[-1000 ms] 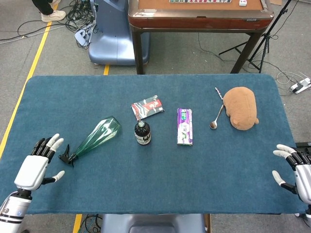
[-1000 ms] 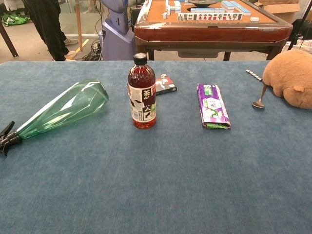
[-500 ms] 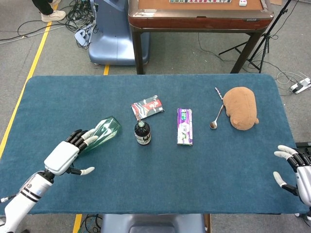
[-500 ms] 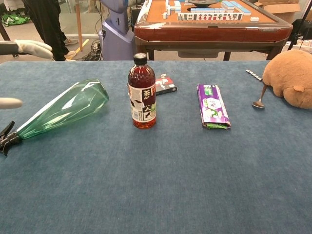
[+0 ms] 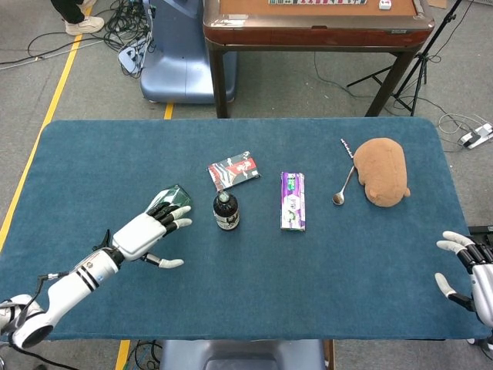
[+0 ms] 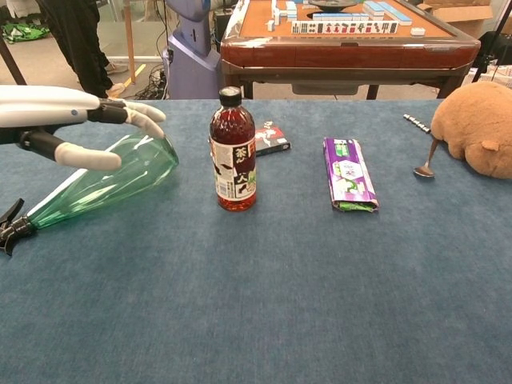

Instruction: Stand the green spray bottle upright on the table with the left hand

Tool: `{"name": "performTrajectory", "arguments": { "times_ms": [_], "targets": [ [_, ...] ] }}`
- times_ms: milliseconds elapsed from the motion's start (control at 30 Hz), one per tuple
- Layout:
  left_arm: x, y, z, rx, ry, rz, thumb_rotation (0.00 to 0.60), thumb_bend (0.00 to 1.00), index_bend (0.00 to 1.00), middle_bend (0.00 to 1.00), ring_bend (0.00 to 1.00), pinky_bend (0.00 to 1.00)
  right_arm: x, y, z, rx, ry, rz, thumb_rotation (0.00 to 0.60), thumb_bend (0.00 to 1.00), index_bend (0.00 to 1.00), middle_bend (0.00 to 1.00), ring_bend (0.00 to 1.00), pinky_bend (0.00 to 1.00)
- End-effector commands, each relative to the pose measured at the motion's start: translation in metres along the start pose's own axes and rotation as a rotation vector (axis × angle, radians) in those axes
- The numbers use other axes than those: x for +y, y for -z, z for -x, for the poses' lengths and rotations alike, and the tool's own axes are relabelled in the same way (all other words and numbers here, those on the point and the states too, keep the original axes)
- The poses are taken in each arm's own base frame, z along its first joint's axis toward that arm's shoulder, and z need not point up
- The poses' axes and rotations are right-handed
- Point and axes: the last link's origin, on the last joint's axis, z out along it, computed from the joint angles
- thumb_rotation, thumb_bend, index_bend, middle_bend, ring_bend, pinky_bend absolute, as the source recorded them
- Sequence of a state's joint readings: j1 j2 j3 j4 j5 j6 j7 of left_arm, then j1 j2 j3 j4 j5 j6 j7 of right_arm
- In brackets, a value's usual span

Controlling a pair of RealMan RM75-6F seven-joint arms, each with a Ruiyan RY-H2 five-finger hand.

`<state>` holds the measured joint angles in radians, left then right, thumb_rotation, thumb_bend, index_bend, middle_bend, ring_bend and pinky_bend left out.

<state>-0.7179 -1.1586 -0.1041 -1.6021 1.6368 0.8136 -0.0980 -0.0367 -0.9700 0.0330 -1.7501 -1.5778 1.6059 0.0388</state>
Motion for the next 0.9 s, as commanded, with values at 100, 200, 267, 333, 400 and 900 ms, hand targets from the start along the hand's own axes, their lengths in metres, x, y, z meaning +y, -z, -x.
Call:
{"name": "performTrajectory", "arguments": {
  "times_ms": [100, 200, 267, 333, 400, 900],
  "targets": [
    [0.0, -0.025, 0.002, -0.028, -0.061, 0.0, 0.071, 0.13, 0.13, 0.0, 0.0, 0.0, 0.001, 0.0, 0.0, -0.002, 0.0, 0.005, 0.6, 0.27, 0.32, 0.25, 0.18, 0.29],
    [-0.001, -0.035, 0.005, -0.055, -0.111, -0.005, 0.072, 0.13, 0.13, 0.0, 0.0, 0.0, 0.002, 0.001, 0.0, -0.001, 0.001, 0.009, 0.6, 0.27, 0.32, 0.25, 0.18, 0.29],
    [-0.003, -0.042, 0.007, -0.074, -0.143, -0.015, 0.072, 0.13, 0.13, 0.0, 0.0, 0.0, 0.002, 0.002, 0.0, -0.001, 0.001, 0.013, 0.6, 0.27, 0.32, 0.25, 0.18, 0.29],
    [-0.004, -0.048, 0.009, -0.085, -0.154, -0.024, 0.07, 0.13, 0.13, 0.0, 0.0, 0.0, 0.003, 0.003, 0.0, -0.001, 0.001, 0.017, 0.6, 0.27, 0.32, 0.25, 0.18, 0.29],
    [-0.004, -0.054, 0.01, -0.089, -0.155, -0.034, 0.07, 0.13, 0.13, 0.0, 0.0, 0.0, 0.005, 0.003, -0.001, -0.001, 0.002, 0.023, 0.6, 0.27, 0.32, 0.25, 0.18, 0.29],
    [-0.032, -0.08, 0.009, -0.171, -0.247, -0.205, 0.056, 0.1, 0.12, 0.0, 0.0, 0.0, 0.012, 0.008, -0.002, 0.002, 0.0, 0.046, 0.6, 0.27, 0.32, 0.25, 0.18, 0.29]
  ]
}}
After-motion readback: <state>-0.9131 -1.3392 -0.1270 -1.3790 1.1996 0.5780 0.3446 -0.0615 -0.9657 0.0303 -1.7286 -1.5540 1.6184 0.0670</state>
